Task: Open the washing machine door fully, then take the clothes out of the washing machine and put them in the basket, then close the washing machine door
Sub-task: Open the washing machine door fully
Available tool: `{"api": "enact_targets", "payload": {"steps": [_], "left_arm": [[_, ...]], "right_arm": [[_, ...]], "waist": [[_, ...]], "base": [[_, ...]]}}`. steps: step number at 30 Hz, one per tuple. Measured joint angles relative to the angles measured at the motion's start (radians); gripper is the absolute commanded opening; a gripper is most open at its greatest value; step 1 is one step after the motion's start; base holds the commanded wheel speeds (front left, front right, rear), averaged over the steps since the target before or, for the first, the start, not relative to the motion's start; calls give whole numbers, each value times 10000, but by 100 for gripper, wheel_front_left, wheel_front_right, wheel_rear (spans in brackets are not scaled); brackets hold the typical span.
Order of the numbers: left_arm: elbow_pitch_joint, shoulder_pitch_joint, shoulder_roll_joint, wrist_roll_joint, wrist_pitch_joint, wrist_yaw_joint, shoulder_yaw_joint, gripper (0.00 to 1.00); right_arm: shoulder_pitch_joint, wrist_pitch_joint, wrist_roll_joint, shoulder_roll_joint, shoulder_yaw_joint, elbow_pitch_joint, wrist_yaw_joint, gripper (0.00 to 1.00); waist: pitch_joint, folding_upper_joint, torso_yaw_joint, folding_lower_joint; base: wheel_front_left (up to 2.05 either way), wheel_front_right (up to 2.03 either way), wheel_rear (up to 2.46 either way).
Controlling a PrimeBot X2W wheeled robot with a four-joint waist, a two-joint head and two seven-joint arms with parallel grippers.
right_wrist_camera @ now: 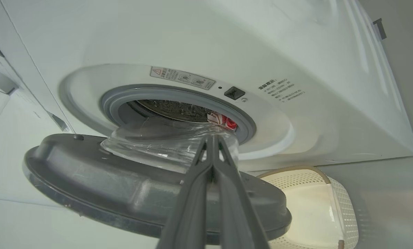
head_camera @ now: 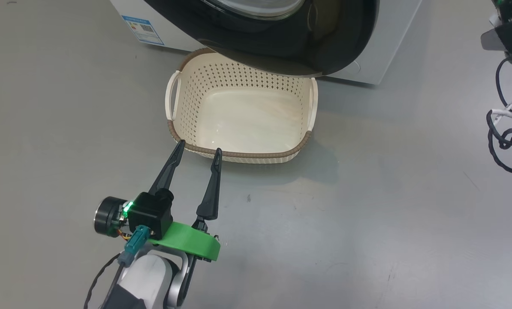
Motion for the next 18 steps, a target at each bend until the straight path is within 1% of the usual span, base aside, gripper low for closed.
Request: {"api": "enact_targets", "payload": {"steps": [3, 6, 10, 14, 17, 18], "left_arm": [[-15, -52, 0, -50, 0, 0, -10, 100], [-21, -111, 0, -86, 0, 0, -54, 100], [-21, -123, -6, -86, 0, 0, -52, 100], [-21, -126, -6, -86, 0, 0, -58, 100], [-19, -128, -6, -86, 0, 0, -56, 100], [-19, -129, -6, -86, 0, 0, -56, 100]], "right_arm": [[-357, 435, 207, 36, -19, 257, -324, 0], [-630, 685, 234, 42, -10, 431, -487, 0], [-851, 1043, 293, 109, 98, 755, -520, 0], [-942, 1457, 483, 276, 157, 1051, -660, 0], [-997, 1762, 662, 330, 190, 1292, -688, 0], [-1024, 1829, 662, 334, 209, 1356, -759, 0]], "waist": [[108, 0, 78, 0], [198, 0, 156, 0], [263, 0, 231, 0], [288, 0, 282, 0], [299, 0, 313, 0], [302, 0, 321, 0]], "base": [[0, 0, 0], [0, 0, 0], [0, 0, 0], [0, 0, 0], [0, 0, 0], [0, 0, 0]]}}
